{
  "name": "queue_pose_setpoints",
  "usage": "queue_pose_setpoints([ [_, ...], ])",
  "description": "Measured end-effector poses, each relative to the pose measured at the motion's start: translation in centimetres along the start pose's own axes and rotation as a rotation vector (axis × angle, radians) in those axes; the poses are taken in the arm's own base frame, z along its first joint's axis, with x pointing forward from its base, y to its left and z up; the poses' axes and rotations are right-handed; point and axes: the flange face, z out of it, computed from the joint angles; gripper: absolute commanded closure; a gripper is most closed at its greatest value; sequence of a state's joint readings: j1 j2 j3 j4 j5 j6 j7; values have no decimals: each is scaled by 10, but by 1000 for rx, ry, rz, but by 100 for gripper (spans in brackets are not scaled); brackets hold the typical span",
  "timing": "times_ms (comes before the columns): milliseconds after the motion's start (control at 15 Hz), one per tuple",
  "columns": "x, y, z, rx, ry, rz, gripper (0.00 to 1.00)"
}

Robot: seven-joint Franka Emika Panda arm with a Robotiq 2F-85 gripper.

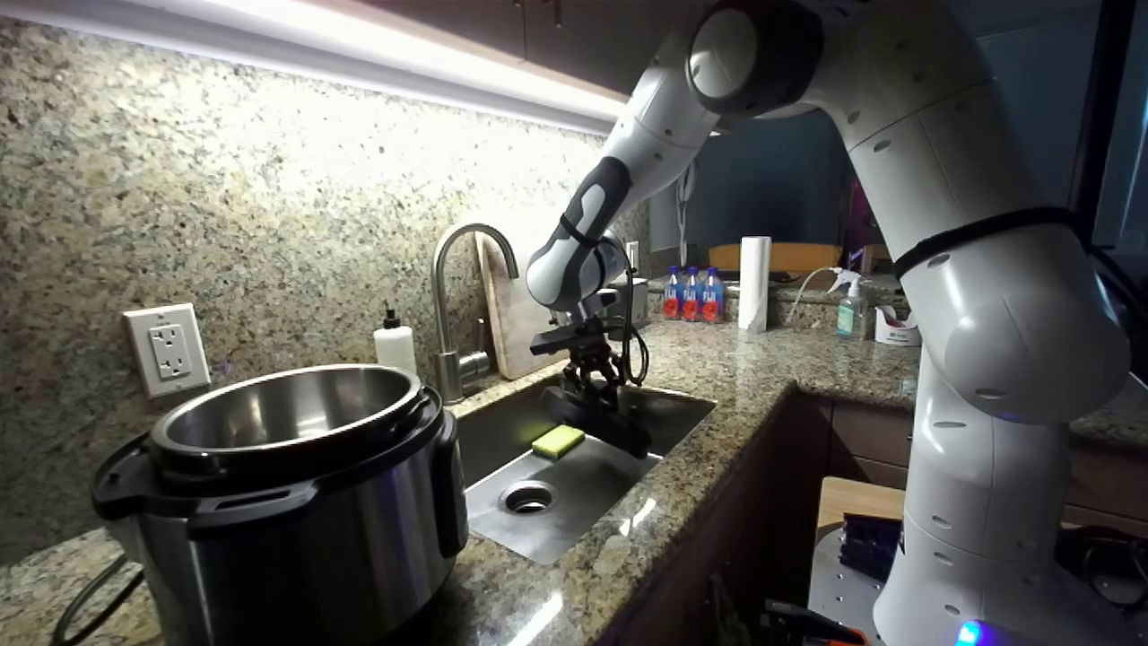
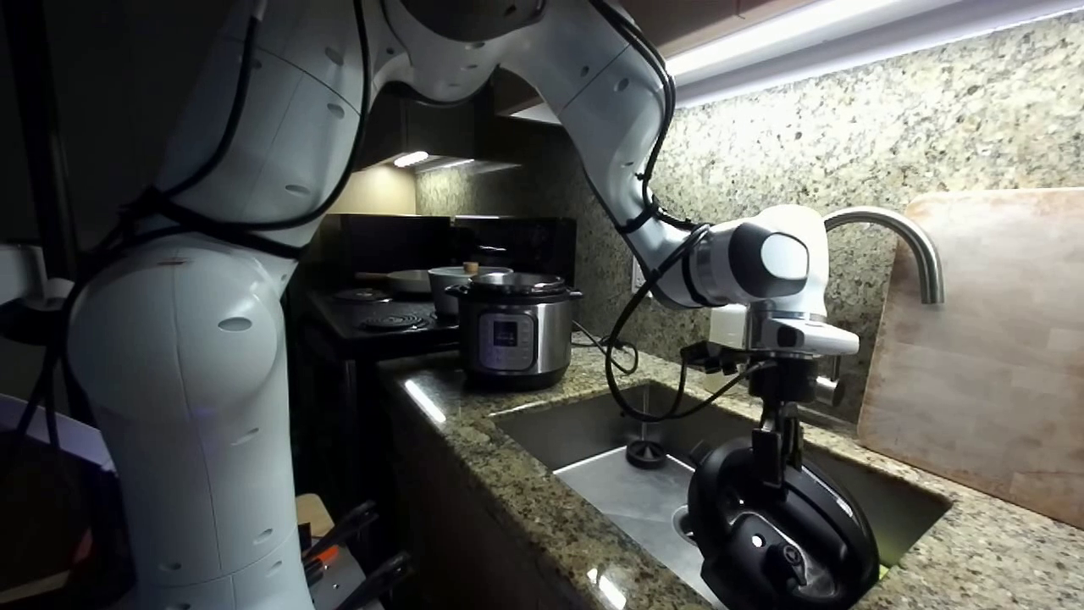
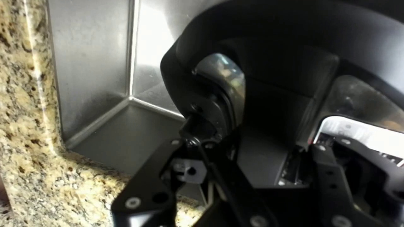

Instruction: Remove the black lid from the rice cooker and put it inside the sink

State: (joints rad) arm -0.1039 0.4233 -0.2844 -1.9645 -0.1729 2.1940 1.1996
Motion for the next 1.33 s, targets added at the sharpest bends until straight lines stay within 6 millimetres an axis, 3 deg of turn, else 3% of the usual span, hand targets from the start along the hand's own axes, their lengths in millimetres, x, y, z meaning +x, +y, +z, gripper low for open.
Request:
queue_pose_setpoints([
  [1333, 6, 0, 4, -17, 45, -299, 97],
])
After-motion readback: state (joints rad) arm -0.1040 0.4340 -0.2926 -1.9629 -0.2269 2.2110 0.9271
